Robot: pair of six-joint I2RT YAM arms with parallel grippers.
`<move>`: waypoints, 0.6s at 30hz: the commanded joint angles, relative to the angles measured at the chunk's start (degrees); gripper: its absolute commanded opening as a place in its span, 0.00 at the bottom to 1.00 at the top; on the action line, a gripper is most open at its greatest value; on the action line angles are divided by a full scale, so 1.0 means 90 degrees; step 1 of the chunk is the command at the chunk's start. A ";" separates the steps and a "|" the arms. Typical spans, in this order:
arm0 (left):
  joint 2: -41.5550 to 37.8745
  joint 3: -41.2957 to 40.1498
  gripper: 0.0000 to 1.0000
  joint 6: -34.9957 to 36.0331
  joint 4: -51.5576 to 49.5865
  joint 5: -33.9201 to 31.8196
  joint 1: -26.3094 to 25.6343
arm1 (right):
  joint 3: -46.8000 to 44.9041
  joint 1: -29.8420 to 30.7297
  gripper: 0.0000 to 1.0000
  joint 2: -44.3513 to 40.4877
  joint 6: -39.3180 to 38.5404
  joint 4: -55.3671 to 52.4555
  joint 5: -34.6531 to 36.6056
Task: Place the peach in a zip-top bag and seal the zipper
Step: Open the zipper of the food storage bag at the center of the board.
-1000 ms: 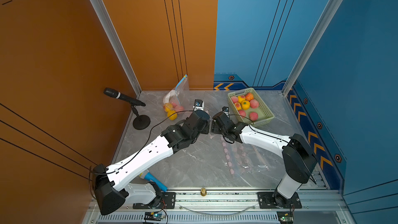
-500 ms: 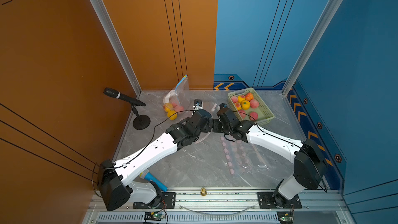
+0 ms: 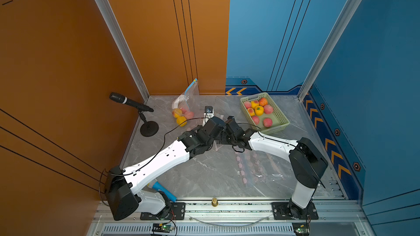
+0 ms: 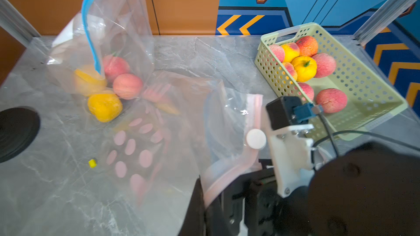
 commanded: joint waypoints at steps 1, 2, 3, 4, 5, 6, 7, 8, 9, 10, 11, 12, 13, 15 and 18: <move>-0.0020 0.0326 0.00 0.0139 -0.0459 -0.0854 -0.0170 | -0.0023 -0.0310 0.94 0.0053 -0.0293 -0.0461 -0.0029; 0.0006 0.0330 0.00 0.0146 -0.0448 -0.0831 -0.0164 | 0.0039 -0.0312 0.94 0.0031 -0.0410 -0.0492 -0.0158; 0.0059 0.0332 0.00 0.0129 -0.0447 -0.0809 -0.0168 | 0.0141 -0.0313 0.94 -0.0010 -0.0546 -0.0608 -0.0209; 0.0137 0.0338 0.00 0.0090 -0.0445 -0.0792 -0.0161 | 0.0239 -0.0262 0.94 -0.0078 -0.0691 -0.0726 -0.0245; 0.0215 0.0345 0.00 0.0048 -0.0443 -0.0740 -0.0140 | 0.0297 -0.0198 0.94 -0.0148 -0.0808 -0.0826 -0.0320; 0.0310 0.0332 0.00 -0.0026 -0.0423 -0.0625 -0.0068 | 0.0335 -0.0147 0.94 -0.0277 -0.0916 -0.0913 -0.0418; 0.0412 0.0316 0.00 -0.0083 -0.0353 -0.0362 0.0033 | 0.0322 -0.0112 0.94 -0.0450 -0.0995 -0.0956 -0.0535; 0.0486 0.0285 0.00 -0.0137 -0.0266 -0.0184 0.0131 | 0.0293 -0.0086 0.95 -0.0605 -0.1044 -0.0992 -0.0628; 0.0577 0.0266 0.00 -0.0174 -0.0157 0.0026 0.0252 | 0.0254 -0.0072 0.95 -0.0790 -0.1080 -0.1030 -0.0736; 0.0656 0.0229 0.00 -0.0196 -0.0027 0.0265 0.0392 | 0.0225 -0.0068 0.96 -0.0979 -0.1107 -0.1081 -0.0820; 0.0709 0.0214 0.00 -0.0207 0.0098 0.0392 0.0485 | 0.0197 -0.0078 0.96 -0.1126 -0.1121 -0.1122 -0.0895; 0.0752 0.0186 0.00 -0.0206 0.0237 0.0519 0.0581 | 0.0164 -0.0072 0.96 -0.1282 -0.1142 -0.1153 -0.0944; 0.0792 0.0191 0.00 -0.0206 0.0331 0.0642 0.0652 | 0.0136 -0.0080 0.97 -0.1417 -0.1152 -0.1195 -0.0942; 0.0823 0.0228 0.00 -0.0160 0.0428 0.0780 0.0751 | 0.0076 -0.0109 0.97 -0.1638 -0.1156 -0.1269 -0.0960; 0.0836 0.0326 0.00 -0.0080 0.0459 0.0862 0.0797 | -0.0037 -0.0199 0.96 -0.1968 -0.1123 -0.1389 -0.1011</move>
